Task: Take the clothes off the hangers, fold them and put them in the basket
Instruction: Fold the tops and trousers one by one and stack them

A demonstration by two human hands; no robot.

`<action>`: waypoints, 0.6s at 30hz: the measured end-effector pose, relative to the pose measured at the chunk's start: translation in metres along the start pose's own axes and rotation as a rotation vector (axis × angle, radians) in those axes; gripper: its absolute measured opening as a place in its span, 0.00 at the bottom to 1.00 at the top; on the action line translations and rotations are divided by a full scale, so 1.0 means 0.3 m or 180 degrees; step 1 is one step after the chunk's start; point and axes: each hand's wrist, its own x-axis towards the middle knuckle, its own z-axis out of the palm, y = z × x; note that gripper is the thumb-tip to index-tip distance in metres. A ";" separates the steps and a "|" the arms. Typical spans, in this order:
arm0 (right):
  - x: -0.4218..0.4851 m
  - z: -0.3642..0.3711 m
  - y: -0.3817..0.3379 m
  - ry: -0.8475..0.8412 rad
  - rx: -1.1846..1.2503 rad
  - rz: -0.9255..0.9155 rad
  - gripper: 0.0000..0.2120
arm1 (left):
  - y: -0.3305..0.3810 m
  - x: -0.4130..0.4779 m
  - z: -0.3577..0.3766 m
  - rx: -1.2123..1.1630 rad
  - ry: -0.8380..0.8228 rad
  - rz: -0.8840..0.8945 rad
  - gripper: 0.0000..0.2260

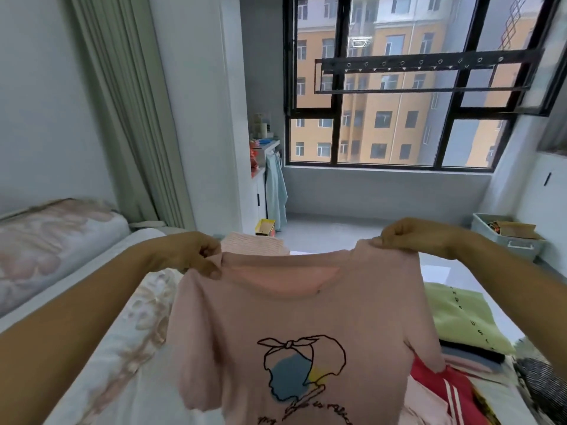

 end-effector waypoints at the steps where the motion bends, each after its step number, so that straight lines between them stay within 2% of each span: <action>1: -0.001 -0.001 0.006 -0.0018 0.0024 -0.0099 0.17 | -0.009 -0.003 0.011 -0.0075 0.0052 -0.0055 0.16; 3: 0.000 -0.008 0.015 0.0064 0.0103 -0.0307 0.12 | -0.014 -0.013 0.037 -0.0175 0.0151 -0.0115 0.13; 7: 0.024 -0.027 0.048 0.0636 0.0599 -0.0540 0.07 | -0.020 -0.038 0.092 -0.0702 0.0446 -0.0062 0.12; 11: 0.057 -0.015 0.098 0.0874 0.0708 -0.0485 0.10 | -0.015 -0.036 0.160 -0.1776 0.0811 0.0116 0.31; 15: 0.088 0.006 0.130 0.1049 0.0296 -0.0610 0.10 | 0.019 -0.057 0.190 -0.1779 0.0817 0.0054 0.29; 18: 0.122 0.028 0.149 0.1195 0.0370 -0.0727 0.10 | 0.003 -0.101 0.188 -0.1602 0.0631 -0.0152 0.31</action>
